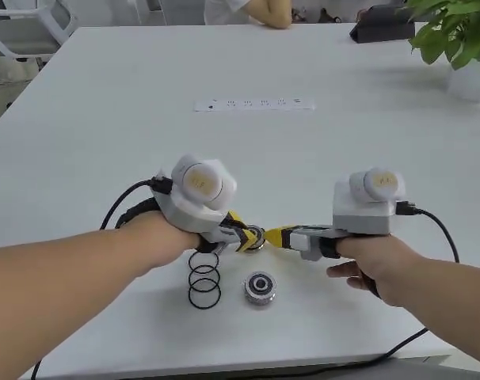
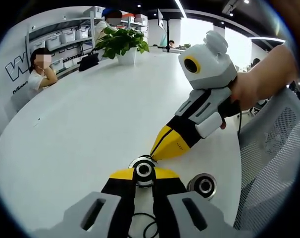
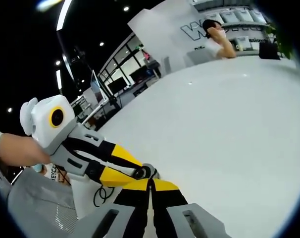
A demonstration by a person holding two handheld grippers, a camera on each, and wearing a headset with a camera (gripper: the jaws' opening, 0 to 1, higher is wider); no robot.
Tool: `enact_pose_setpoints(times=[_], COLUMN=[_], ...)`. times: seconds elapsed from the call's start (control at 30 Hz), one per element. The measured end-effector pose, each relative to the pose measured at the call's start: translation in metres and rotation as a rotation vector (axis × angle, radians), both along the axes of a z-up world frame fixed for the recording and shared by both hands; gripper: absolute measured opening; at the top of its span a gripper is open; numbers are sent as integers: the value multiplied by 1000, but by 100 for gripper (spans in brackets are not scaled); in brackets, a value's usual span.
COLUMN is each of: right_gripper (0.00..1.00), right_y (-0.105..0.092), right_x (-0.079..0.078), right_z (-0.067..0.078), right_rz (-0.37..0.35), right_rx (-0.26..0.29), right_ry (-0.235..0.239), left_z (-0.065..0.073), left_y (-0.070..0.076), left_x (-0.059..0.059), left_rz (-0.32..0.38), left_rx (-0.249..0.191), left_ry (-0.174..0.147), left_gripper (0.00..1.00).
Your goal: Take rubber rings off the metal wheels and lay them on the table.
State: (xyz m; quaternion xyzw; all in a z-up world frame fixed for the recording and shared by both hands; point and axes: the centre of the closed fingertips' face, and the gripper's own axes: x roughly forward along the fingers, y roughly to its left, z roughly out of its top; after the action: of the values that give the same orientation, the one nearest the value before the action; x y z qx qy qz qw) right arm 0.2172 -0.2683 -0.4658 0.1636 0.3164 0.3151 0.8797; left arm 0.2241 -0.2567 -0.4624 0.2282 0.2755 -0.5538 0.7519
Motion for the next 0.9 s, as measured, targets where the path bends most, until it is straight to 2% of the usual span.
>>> enact_pose_setpoints(times=[0.9], right_gripper=[0], right_y=[10], right_x=[-3], right_z=[9], right_rz=[5], right_rx=[51], right_ry=[4], left_z=[0], left_y=[0], left_x=[0], left_rz=[7], left_rx=[4], left_ry=[-10], left_gripper=[7])
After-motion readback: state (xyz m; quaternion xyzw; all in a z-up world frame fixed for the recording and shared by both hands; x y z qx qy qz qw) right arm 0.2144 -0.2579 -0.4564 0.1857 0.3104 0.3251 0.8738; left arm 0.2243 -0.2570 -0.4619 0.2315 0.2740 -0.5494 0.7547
